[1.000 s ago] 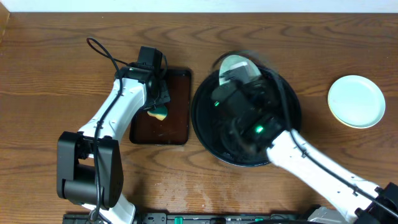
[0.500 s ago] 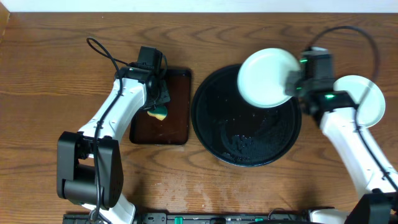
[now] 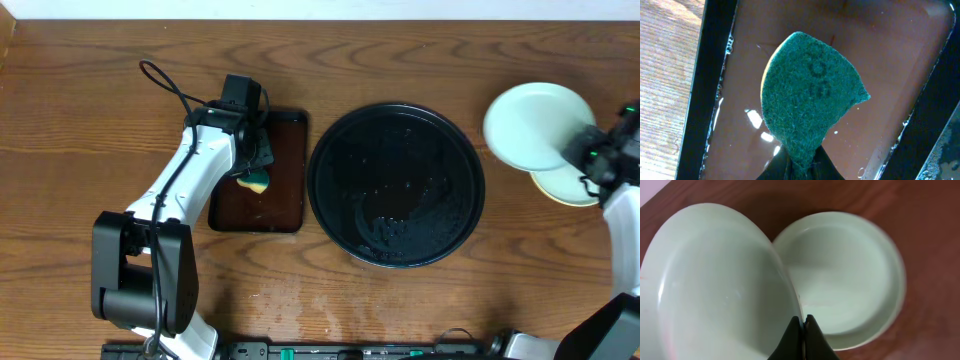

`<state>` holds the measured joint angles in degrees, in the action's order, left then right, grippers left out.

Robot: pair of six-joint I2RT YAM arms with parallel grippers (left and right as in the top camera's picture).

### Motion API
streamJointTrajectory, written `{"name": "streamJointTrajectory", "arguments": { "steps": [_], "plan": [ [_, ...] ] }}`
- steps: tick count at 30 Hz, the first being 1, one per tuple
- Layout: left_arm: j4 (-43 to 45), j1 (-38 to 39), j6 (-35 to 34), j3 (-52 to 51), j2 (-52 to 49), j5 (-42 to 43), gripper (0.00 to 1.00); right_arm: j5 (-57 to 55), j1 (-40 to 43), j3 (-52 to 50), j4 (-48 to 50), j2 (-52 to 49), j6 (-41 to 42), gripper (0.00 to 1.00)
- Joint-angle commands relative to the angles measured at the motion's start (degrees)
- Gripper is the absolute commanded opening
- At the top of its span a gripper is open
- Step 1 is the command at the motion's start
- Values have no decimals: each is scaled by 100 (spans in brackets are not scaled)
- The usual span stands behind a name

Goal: Clean dirty plates on tray and stack at the side
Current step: 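Carry the plate right and stack it on the plate pile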

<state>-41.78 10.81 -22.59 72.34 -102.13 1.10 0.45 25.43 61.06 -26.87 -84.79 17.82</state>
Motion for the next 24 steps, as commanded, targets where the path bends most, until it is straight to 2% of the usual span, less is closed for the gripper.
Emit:
{"name": "streamJointTrajectory", "arguments": {
  "steps": [1, 4, 11, 24],
  "plan": [
    [-11, -11, 48, -28, -55, -70, 8, 103, 337, 70, -15, 79, 103, 1],
    [-13, -11, 50, -28, -55, -70, 8, -66, 522, 66, -15, 76, 103, 1],
    [-13, -11, 50, -28, -55, -70, 8, -1226, 719, -26, -13, -9, 103, 1],
    [-11, -11, 50, -35, -55, -68, 8, -1300, 866, -98, 293, -1386, 105, 1]
  ]
}}
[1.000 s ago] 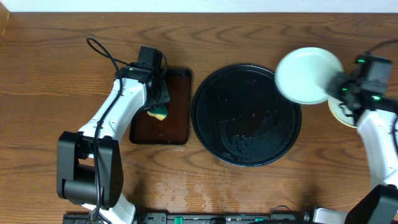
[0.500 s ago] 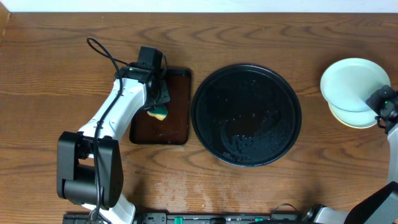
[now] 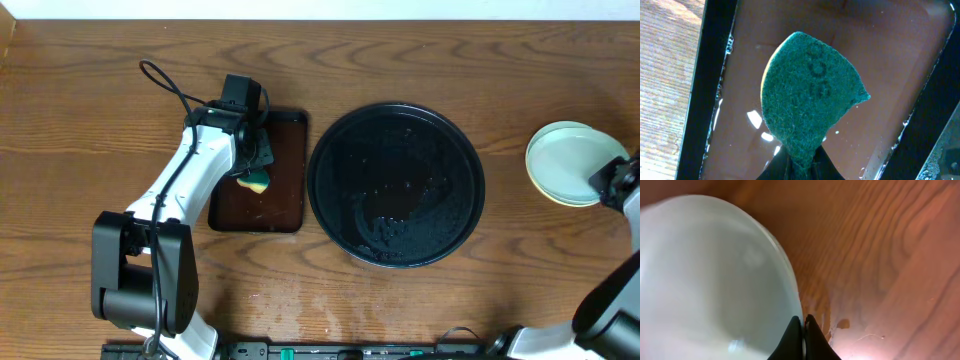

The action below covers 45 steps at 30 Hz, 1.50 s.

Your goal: Clean dirty plates on tray and stack at the side

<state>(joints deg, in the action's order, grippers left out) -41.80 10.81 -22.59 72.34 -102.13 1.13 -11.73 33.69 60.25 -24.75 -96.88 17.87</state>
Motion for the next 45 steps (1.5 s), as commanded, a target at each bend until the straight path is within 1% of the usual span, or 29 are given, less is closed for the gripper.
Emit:
{"name": "streamJointTrajectory", "arguments": {
  "steps": [1, 4, 7, 18, 22, 25, 26, 27, 28, 29, 30, 33, 35, 36, 38, 40, 42, 45],
  "plan": [
    [-7, -11, 48, -46, -55, -70, 8, -83, 39, -17, 122, -234, 101, 1],
    [13, -11, 48, -61, -55, -72, 8, 15, 39, -17, 247, -275, 98, 1],
    [17, -13, 50, -61, -55, -72, 8, 345, 39, -15, 483, -273, 26, 1],
    [271, -13, 52, -61, -55, -74, 8, 341, 50, -15, 673, -273, -284, 2],
    [293, -13, 52, -66, -55, -74, 8, 343, 50, -15, 807, -273, -535, 2],
    [291, -13, 52, -66, -55, -74, 8, 341, 50, -15, 828, -273, -533, 2],
    [291, -13, 52, -66, -55, -74, 8, 341, 50, -15, 828, -273, -531, 3],
    [291, -13, 52, -66, -55, -74, 8, 341, 50, -15, 828, -273, -531, 7],
    [291, -13, 52, -66, -55, -74, 8, 343, 50, -15, 828, -273, -529, 18],
    [291, -13, 52, -66, -55, -74, 8, 343, 50, -15, 828, -273, -529, 27],
    [291, -11, 52, -66, -55, -74, 8, 343, 50, -15, 828, -273, -529, 31],
    [291, -13, 52, -66, -55, -74, 8, 470, 50, -15, 826, -273, -531, 35],
    [291, -13, 90, -66, -55, -74, 8, 769, 50, -15, 826, -273, -544, 41],
    [293, -13, 120, -66, -55, -74, 8, 1095, 50, -15, 826, -273, -708, 45],
    [293, -13, 140, -66, -55, -74, 8, 1919, 48, -15, 833, -273, -1255, 46],
    [302, -11, 160, -66, -55, -74, 8, 2577, 31, -13, 861, -273, -1556, 45],
    [315, -13, 162, -66, -55, -74, 8, 2874, 11, -13, 870, -269, -1582, 46],
    [317, -13, 227, -66, -55, -74, 8, 2938, -28, -13, 824, -267, -1578, 49]
  ]
}}
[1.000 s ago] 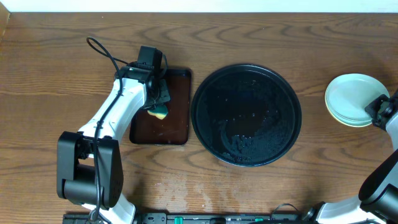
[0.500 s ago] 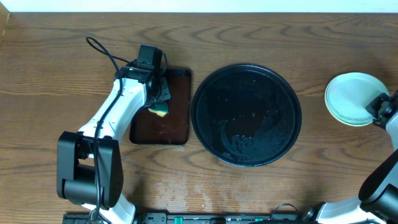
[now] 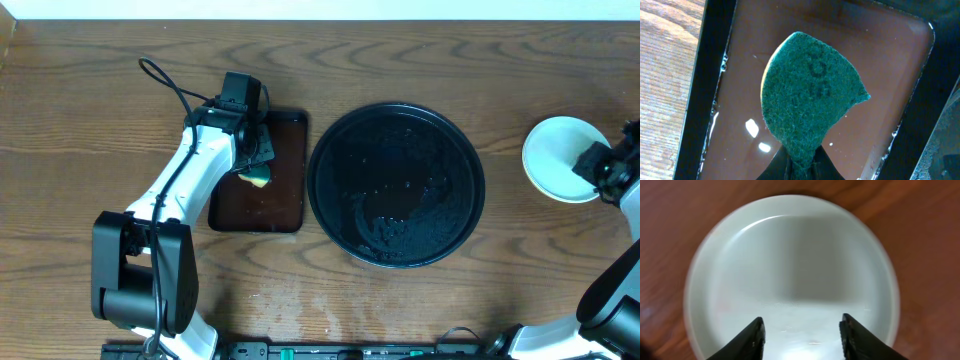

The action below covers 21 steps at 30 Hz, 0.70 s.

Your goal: Clean dirty plates on tray and stack at the side

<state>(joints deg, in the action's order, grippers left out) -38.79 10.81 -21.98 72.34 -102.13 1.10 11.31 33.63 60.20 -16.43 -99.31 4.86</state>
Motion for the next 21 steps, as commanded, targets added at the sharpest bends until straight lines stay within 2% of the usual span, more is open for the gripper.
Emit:
{"name": "streamJointTrajectory", "arguments": {
  "steps": [1, 10, 21],
  "plan": [
    [15, -13, 166, -66, -55, -72, 8, 634, -33, -9, -28, -24, -278, 50],
    [144, -7, 479, -74, -61, -72, 8, 699, -177, -11, -111, -24, -44, 52],
    [850, -7, 503, -479, -63, -72, 8, 675, -487, -11, -70, -24, -131, 55]
  ]
}}
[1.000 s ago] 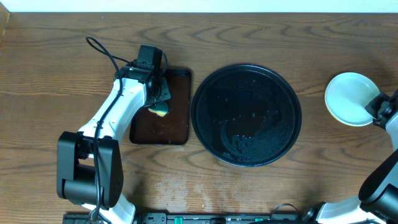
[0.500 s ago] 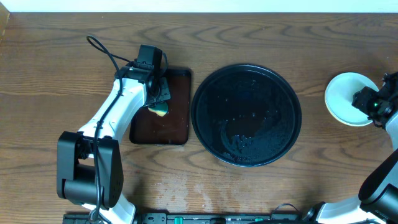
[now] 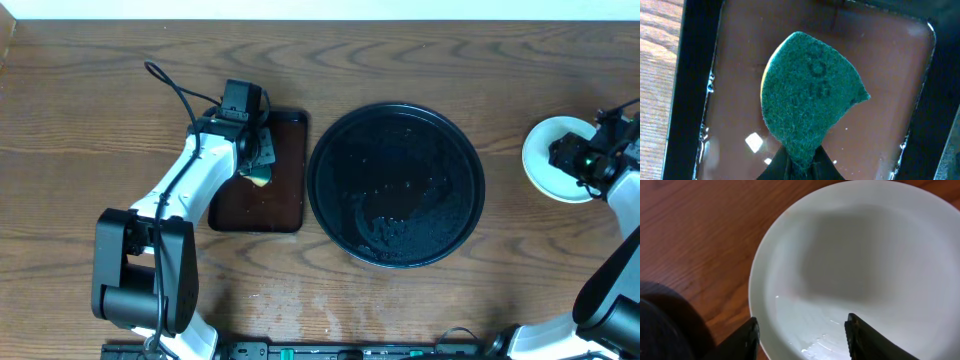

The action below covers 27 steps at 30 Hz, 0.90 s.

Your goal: Clean dirty plates on tray and stack at the side

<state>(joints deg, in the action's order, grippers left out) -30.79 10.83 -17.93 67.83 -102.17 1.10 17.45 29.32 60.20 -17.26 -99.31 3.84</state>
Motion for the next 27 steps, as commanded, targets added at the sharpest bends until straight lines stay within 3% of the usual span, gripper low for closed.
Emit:
{"name": "streamJointTrajectory", "arguments": {
  "steps": [1, 9, 12, 14, 19, 21, 22, 27],
  "plan": [
    [50, -11, 98, -31, -59, -72, 8, 61, -57, -11, 11, -24, -28, 55],
    [48, -9, 96, -35, -59, -72, 8, 181, -76, -11, 13, -24, -31, 55],
    [46, -9, 96, -35, -59, -72, 9, 267, -146, 4, 24, -24, -138, 60],
    [46, -9, 96, -35, -59, -72, 22, 256, -203, 26, 20, -24, -144, 65],
    [44, -9, 96, -35, -59, -72, 32, 254, -280, 55, 2, -24, -221, 67],
    [42, -9, 96, -35, -59, -72, 37, 251, -280, 55, 7, -24, -223, 75],
    [42, -9, 96, -35, -59, -70, 39, 251, -280, 55, 7, -24, -223, 97],
    [28, -9, 96, -35, -59, -72, 50, 251, -280, 52, -153, -24, -221, 99]
  ]
}}
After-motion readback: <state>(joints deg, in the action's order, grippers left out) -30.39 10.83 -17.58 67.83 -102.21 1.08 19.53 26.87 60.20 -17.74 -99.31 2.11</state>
